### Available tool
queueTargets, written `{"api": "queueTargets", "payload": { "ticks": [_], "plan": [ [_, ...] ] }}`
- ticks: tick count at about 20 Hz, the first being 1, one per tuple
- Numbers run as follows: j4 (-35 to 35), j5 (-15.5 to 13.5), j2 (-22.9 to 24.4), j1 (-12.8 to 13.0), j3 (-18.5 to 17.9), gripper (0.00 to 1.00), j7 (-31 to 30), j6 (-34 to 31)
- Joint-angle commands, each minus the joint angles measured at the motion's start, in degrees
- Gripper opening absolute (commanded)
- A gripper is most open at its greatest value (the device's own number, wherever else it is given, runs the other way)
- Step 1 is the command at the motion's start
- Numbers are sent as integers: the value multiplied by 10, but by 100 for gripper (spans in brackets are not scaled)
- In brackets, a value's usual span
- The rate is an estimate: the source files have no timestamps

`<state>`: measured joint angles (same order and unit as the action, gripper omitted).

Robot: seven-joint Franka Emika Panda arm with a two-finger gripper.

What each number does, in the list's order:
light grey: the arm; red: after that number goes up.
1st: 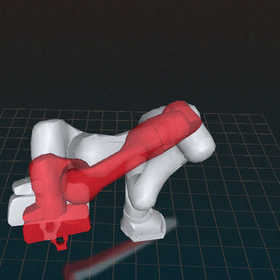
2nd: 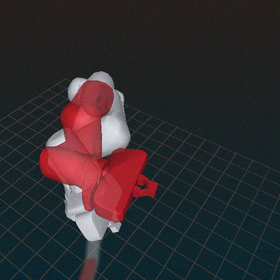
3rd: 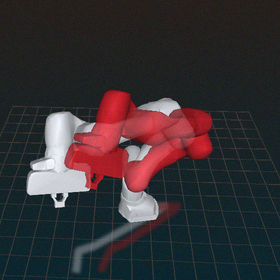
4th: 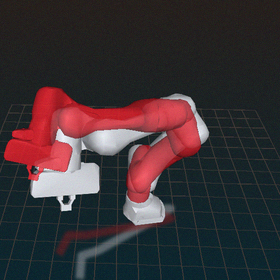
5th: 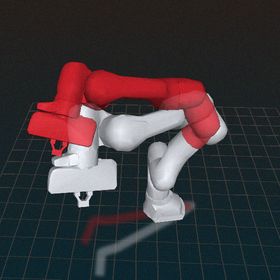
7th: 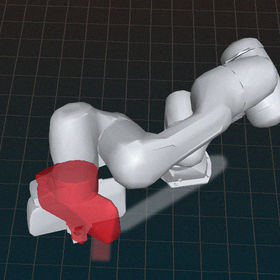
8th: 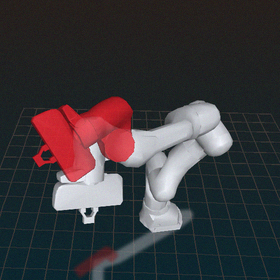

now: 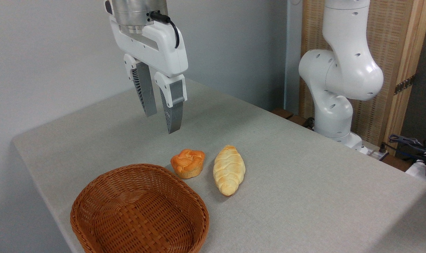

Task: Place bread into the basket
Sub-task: 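Move the open gripper over the orange round bun and lower it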

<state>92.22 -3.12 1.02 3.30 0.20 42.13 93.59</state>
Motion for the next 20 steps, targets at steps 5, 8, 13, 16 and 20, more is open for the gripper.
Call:
{"api": "queueTargets", "payload": {
  "ticks": [5,8,13,16,20],
  "plan": [
    [-6,4,-1,1,-3,100,-4,-10],
    [-5,4,-1,1,-4,100,-5,-10],
    [10,4,6,0,-4,100,-5,-9],
    [34,3,16,2,-1,100,-5,-3],
    [91,4,51,5,2,100,-4,33]
  ]
}}
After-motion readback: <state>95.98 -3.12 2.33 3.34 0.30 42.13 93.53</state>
